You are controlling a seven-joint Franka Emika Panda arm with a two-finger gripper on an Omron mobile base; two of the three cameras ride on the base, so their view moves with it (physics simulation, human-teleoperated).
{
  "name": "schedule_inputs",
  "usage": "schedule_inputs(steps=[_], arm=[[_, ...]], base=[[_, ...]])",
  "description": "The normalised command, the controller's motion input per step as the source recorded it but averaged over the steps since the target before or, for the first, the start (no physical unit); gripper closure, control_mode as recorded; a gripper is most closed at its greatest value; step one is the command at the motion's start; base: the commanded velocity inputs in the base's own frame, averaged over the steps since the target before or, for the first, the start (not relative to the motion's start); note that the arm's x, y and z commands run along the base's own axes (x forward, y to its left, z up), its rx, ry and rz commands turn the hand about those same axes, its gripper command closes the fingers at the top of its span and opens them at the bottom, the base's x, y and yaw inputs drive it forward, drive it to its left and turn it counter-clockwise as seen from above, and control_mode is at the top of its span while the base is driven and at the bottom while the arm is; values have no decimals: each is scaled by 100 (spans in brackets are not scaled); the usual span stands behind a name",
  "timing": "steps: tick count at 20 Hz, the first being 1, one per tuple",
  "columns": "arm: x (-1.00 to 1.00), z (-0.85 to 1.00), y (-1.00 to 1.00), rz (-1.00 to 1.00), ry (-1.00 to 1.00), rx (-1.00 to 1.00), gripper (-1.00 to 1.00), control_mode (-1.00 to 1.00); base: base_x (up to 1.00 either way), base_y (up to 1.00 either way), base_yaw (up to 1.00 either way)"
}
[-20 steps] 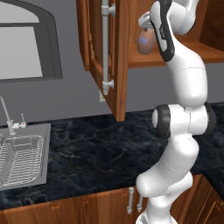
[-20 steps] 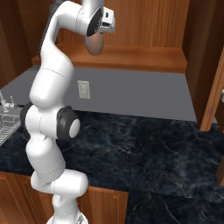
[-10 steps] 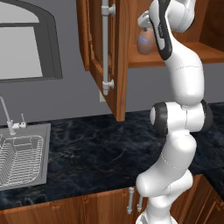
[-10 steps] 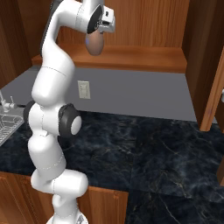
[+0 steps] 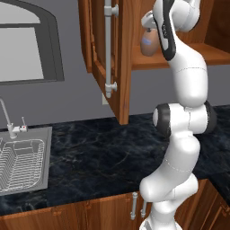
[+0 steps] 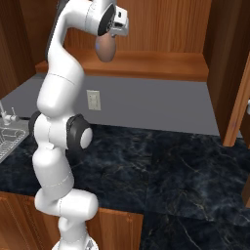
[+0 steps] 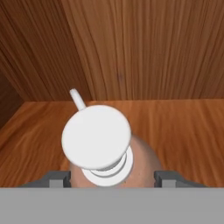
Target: Pick up the bar soap and soap dispenser from the sink, and place them back in the cabinet, and close the cabinet doors.
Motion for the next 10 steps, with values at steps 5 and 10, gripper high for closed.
schedule_inputs(steps=[5, 10], arm=[[0, -27, 0, 0, 0, 0, -100, -100], [0, -22, 0, 0, 0, 0, -100, -100]], base=[[0, 0, 0], [0, 0, 0]])
